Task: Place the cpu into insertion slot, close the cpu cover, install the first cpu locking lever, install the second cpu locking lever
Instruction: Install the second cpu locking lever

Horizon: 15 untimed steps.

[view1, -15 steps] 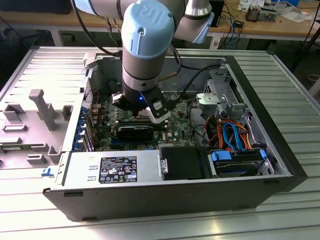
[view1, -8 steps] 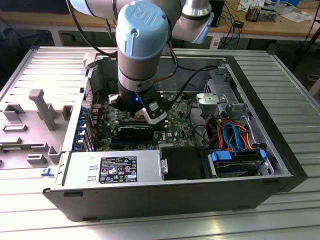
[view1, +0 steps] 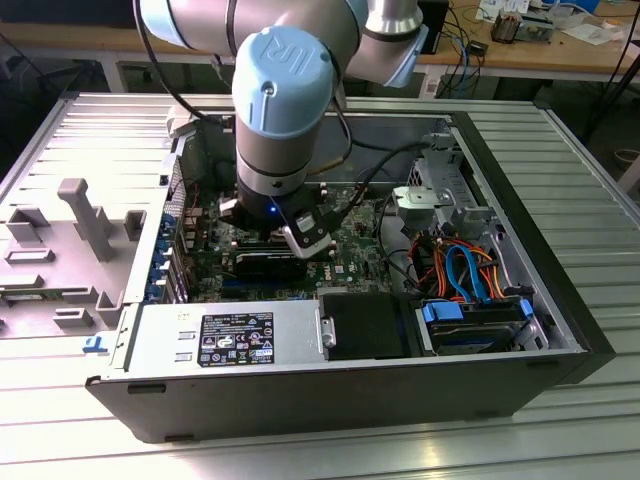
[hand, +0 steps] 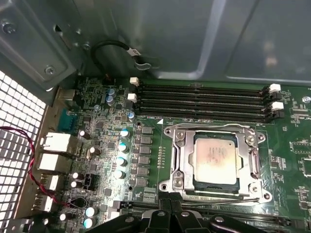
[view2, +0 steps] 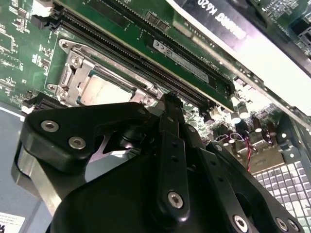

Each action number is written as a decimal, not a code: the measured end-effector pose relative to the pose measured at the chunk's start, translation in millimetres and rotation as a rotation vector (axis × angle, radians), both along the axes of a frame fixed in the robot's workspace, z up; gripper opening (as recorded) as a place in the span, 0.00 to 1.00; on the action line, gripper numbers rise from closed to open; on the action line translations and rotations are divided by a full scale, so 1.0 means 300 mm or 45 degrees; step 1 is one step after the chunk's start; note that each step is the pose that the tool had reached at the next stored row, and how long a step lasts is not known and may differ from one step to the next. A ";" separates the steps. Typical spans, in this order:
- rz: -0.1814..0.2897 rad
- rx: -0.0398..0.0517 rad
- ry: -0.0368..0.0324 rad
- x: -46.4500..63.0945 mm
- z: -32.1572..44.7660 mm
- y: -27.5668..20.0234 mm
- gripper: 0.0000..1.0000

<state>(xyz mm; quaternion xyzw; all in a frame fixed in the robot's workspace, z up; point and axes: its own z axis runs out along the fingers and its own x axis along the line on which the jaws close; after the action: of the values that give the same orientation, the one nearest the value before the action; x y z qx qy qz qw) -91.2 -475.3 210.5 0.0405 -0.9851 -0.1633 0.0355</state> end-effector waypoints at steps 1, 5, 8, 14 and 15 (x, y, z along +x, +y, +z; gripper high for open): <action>0.000 0.004 0.0000 -0.001 -0.005 0.001 0.11; 0.000 0.012 -0.0001 -0.005 -0.024 0.004 0.11; 0.000 0.011 0.0001 -0.009 -0.032 0.006 0.11; 0.000 0.012 0.0000 -0.014 -0.040 0.022 0.11; 0.000 0.012 0.0001 -0.015 -0.042 0.022 0.11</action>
<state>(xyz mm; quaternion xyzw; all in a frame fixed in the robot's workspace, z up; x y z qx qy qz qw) -95.7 -468.8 197.9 0.0406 -0.9844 -0.1677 0.0353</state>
